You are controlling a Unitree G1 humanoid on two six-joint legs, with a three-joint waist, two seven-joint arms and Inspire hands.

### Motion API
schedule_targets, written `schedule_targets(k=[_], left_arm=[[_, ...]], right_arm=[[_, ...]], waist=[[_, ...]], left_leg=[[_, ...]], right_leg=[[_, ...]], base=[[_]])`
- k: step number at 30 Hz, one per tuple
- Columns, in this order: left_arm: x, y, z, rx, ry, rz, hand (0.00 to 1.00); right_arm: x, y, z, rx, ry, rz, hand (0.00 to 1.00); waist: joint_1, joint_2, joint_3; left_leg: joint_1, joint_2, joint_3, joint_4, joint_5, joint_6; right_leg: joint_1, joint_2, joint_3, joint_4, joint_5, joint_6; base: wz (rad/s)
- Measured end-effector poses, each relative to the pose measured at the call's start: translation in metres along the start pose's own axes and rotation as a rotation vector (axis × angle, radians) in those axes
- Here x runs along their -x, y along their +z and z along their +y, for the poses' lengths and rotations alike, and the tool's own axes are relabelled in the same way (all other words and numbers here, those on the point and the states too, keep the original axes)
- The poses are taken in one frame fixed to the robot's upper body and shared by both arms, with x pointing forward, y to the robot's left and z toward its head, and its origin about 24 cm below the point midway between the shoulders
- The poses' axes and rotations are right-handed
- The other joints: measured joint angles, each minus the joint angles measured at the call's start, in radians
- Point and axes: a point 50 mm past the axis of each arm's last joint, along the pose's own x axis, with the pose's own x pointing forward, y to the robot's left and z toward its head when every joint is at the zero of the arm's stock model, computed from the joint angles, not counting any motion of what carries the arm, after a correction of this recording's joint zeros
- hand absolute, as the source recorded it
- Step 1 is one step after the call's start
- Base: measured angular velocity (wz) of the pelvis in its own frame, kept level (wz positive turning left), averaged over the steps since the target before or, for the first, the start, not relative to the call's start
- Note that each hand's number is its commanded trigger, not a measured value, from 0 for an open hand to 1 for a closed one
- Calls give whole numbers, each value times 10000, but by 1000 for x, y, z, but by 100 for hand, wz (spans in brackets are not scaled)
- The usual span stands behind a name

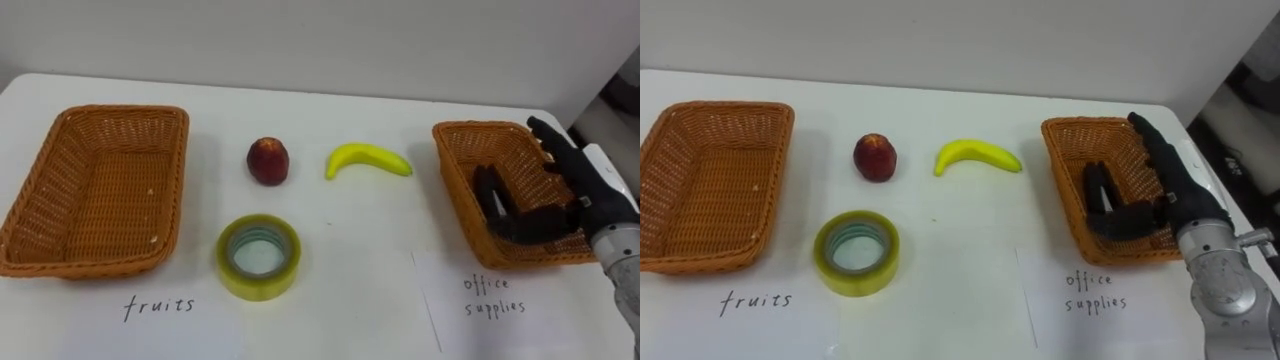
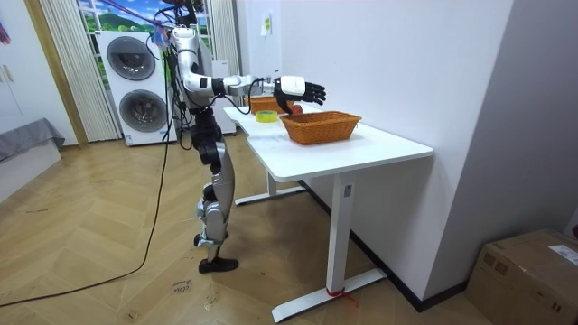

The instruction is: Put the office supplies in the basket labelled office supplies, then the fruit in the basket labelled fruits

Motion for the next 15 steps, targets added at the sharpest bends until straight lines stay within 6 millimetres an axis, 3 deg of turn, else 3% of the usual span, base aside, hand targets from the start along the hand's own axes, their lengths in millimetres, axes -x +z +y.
schedule_targets(k=[15], left_arm=[[0, 0, 0, 5, 2, 3, 0]], right_arm=[[0, 0, 0, -58, 2, -7, 0]], waist=[[-2, 15, 0]], left_leg=[[-4, -1, -1, 0, 0, 0]], right_leg=[[0, -1, -2, 0, -1, 0]], base=[[0]])
